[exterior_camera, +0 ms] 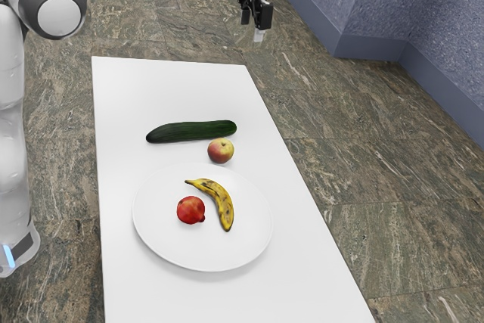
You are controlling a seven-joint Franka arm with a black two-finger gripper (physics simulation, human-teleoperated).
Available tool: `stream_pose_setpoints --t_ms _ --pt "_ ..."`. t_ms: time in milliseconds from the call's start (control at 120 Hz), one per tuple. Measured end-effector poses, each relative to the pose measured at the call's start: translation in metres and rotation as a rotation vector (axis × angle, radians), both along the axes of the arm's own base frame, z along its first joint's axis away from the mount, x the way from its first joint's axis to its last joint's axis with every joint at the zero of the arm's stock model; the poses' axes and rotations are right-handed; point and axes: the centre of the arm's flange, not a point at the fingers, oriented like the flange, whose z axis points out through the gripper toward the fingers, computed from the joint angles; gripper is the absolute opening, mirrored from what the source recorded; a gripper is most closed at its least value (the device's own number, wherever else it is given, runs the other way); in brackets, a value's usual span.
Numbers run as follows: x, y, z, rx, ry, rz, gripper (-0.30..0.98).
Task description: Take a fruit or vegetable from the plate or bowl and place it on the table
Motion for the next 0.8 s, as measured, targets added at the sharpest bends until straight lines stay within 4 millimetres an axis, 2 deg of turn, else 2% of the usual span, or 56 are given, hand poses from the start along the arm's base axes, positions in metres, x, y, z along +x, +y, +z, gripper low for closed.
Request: stream_pose_setpoints --t_ms 117,150,175,200,217,250,275,350,383,425,492,542,583,633,675,700,750,800 --pt "-0.001 -0.001 0.004 0.006 -0.006 -0.003 0.69" --pt "-0.008 -0.005 0.029 0.016 -0.052 -0.01 0.69" --pt "-0.021 -0.011 0.073 0.028 -0.14 -0.018 0.69" --pt "-0.034 -0.017 0.105 0.032 -0.205 -0.027 0.69" --pt "-0.04 -0.02 0.119 0.029 -0.235 -0.033 0.69" --pt "-0.042 -0.023 0.126 0.015 -0.255 -0.04 0.69" --pt "-0.035 -0.022 0.118 0.0 -0.241 -0.043 0.69" --pt "-0.003 -0.02 0.056 -0.057 -0.123 -0.057 0.69" --pt "0.007 -0.035 0.038 -0.073 -0.086 -0.088 0.69" --pt "0.019 -0.066 0.021 -0.089 -0.05 -0.149 0.69" --pt "0.03 -0.119 0.003 -0.104 -0.01 -0.248 0.68" --pt "0.032 -0.142 -0.002 -0.109 0.002 -0.291 0.68" --pt "0.031 -0.147 0.0 -0.111 0.0 -0.304 0.68" --pt "0.03 -0.144 -0.002 -0.112 0.011 -0.302 0.68" --pt "0.036 -0.136 -0.019 -0.114 0.051 -0.277 0.68" --pt "0.039 -0.139 -0.03 -0.098 0.08 -0.268 0.69" --pt "0.044 -0.174 -0.046 -0.085 0.128 -0.3 0.69" --pt "0.034 -0.225 -0.08 -0.09 0.201 -0.352 0.69"
